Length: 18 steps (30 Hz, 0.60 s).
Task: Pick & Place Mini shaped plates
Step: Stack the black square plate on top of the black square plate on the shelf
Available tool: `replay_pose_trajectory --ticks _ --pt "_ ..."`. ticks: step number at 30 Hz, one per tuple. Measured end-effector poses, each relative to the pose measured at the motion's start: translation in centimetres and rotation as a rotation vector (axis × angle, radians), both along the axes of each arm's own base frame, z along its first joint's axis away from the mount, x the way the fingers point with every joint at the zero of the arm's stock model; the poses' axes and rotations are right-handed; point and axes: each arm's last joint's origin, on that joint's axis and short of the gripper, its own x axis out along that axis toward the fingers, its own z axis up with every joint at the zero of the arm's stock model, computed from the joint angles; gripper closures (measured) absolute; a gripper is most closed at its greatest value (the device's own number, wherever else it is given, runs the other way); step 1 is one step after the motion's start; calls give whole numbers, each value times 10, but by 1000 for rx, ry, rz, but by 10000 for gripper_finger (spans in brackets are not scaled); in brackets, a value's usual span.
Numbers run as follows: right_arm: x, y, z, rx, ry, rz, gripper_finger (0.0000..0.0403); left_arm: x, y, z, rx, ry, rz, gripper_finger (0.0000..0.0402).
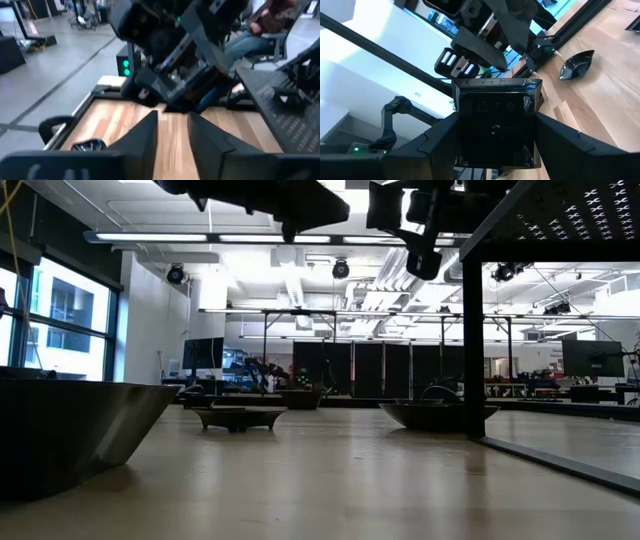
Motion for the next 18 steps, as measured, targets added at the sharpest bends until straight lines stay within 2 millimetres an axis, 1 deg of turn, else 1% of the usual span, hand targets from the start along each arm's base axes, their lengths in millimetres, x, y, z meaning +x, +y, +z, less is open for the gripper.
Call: replay_pose_trajectory --ticks 3,6,12,18 --pt "0 0 0 2 0 8 172 1 -2 2 13 -25 -13 273" --pt "0 0 1 4 -8 10 172 3 -4 3 33 -47 -28 267" --pt "1 4 6 15 -49 37 172 7 -6 0 45 -56 -40 276" --pt "3 7 7 27 -48 49 172 8 -8 3 68 -79 -46 293"
